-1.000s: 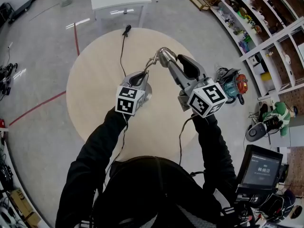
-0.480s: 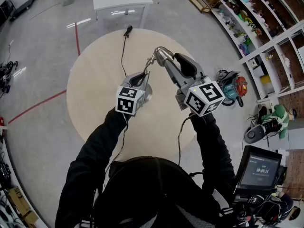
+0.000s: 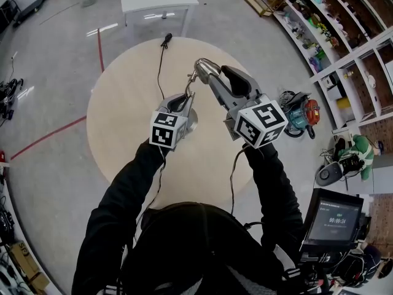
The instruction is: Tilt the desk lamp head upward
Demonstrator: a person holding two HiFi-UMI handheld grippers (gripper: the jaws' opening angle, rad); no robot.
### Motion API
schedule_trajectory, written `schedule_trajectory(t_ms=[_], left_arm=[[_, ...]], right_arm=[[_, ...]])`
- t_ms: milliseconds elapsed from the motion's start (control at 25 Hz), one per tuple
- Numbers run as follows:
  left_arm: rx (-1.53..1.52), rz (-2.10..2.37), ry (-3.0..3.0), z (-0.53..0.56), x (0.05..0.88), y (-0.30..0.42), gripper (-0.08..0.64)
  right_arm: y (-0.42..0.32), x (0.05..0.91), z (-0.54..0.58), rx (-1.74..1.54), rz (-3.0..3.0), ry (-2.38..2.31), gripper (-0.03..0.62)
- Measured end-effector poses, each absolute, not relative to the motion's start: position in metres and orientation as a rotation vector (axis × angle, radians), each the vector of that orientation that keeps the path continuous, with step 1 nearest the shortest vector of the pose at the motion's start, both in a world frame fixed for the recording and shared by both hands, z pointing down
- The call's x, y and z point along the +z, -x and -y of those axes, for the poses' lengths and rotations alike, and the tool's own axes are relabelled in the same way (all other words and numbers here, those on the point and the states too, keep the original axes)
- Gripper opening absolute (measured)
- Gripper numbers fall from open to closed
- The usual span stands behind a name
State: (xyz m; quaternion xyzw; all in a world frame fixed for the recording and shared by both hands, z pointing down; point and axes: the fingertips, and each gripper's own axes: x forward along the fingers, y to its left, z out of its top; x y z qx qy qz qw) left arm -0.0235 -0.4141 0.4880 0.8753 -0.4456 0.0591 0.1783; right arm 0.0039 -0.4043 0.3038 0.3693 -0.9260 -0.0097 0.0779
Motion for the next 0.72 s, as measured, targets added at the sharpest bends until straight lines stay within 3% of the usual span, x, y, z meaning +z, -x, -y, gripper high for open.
schedule_trajectory(t_ms=[720], left_arm=[[0.153, 1.266, -2.447, 0.413, 0.493, 0.020, 0.055]], right_arm=[[0.011, 0.306, 0.407, -0.096, 2.685, -1.058, 0.161]])
